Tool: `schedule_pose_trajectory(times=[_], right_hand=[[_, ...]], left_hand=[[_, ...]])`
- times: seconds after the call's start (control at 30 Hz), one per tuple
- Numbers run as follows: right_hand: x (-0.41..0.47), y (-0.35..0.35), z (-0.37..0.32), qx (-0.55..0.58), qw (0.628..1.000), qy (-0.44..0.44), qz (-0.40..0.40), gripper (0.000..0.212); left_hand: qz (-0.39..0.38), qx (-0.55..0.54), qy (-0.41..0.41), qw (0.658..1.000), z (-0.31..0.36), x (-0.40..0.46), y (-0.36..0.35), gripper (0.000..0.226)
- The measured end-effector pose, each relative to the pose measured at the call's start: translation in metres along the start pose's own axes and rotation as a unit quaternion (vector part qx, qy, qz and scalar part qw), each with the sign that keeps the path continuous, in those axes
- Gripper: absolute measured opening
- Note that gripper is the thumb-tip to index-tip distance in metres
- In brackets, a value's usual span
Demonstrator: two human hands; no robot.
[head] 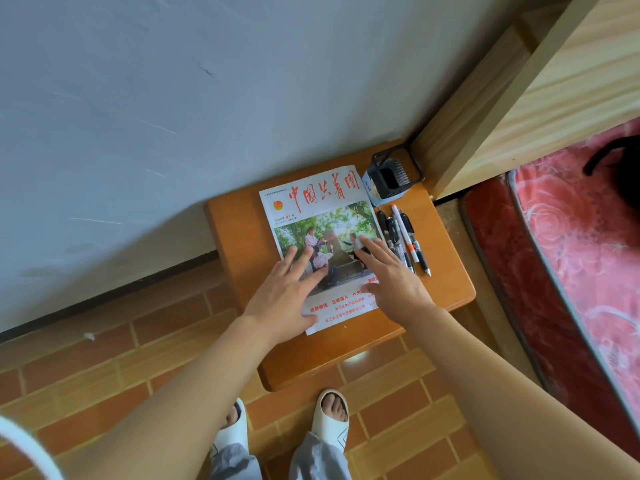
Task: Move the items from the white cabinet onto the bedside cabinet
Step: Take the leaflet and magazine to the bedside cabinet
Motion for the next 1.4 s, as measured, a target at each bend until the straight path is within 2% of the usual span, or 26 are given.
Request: schedule_pose_trajectory(times=[0.27,0.4,0.57,0.77,1.1,1.4], right_hand=[[-0.002,-0.003,0.005,-0.021,1.000,0.006,0.004,0.083],[-0.005,-0.005,0.004,-0.037,0.999,0.015,0.002,0.077],[-0.032,-0.005,0.006,-0.063,0.997,0.020,-0.026,0.069],[-0.070,0.016,-0.004,-0.073,0.997,0.016,-0.007,0.068],[-0.140,0.061,-0.070,-0.067,0.997,0.045,0.011,0.070],[-0.235,0.119,-0.124,-0.057,0.997,0.041,0.035,0.069]], left_hand=[[0.018,-0.004,0.000,1.000,0.008,0.004,-0.003,0.093],[0.014,0.031,0.003,0.999,0.008,-0.003,-0.005,0.088],[0.044,0.053,0.051,0.996,0.008,-0.037,-0.013,0.080],[0.036,0.078,0.106,0.991,0.001,-0.091,-0.001,0.076],[0.074,0.068,0.163,0.981,0.013,-0.185,0.090,0.067],[0.103,0.097,0.175,0.974,0.060,-0.269,0.180,0.065]])
Point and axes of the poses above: each hand's wrist, its own x-axis towards the middle knuckle, its own y-axis out of the back of the hand, z = x × y, the point moved 5 cm from there along x, towards the middle knuckle, and after that the axes turned 9 degrees about x, right-handed, at the moved point
